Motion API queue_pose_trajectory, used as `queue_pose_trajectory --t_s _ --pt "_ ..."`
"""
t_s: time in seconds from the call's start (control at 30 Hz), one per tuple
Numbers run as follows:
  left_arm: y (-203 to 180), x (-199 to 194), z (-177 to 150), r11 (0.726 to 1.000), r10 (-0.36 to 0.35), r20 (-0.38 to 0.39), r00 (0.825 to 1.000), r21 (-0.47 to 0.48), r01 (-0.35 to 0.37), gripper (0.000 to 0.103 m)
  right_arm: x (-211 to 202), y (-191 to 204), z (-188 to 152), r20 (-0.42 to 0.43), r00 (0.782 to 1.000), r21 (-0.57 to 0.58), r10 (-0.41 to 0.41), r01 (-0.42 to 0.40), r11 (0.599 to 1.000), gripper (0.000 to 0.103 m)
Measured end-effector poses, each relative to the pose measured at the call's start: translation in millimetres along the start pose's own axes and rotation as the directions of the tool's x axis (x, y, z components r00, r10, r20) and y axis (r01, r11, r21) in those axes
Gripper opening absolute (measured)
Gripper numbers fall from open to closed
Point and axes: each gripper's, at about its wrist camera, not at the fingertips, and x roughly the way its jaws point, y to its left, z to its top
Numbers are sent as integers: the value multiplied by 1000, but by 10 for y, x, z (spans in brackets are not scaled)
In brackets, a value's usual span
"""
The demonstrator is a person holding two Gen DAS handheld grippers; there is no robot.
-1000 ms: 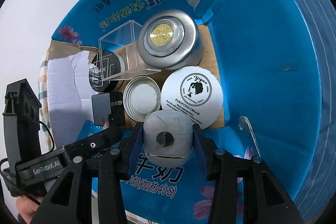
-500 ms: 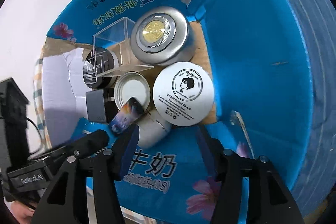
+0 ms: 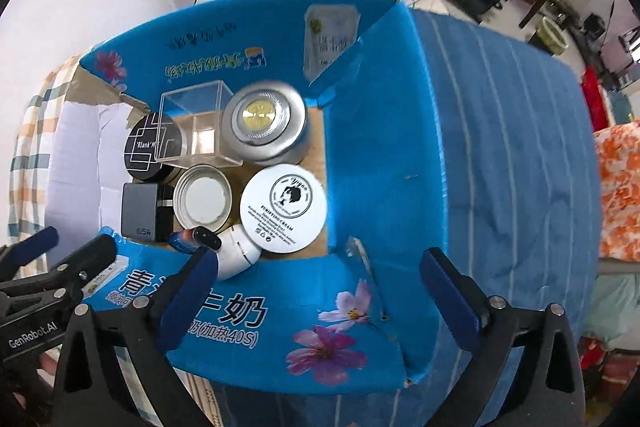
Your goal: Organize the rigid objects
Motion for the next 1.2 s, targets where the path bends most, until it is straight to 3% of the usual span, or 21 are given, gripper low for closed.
queue_pose_trajectory --t_s 0.3,0.5,0.93,1.2 --pt "66 -282 -60 998 52 76 996 12 -54 103 -336 -45 -57 33 999 12 36 -36 999 103" --pt "12 -705 -177 997 65 146 987 18 -69 103 -878 -86 -218 98 992 10 74 -75 997 103" --pt "-119 -2107 -624 999 40 341 939 14 -48 103 -2358 -250 -681 247 960 -28 128 -125 992 103" --pt "-197 -2495 -921 999 33 370 928 14 -41 103 -2867 -309 -969 297 942 -50 155 -147 988 103"
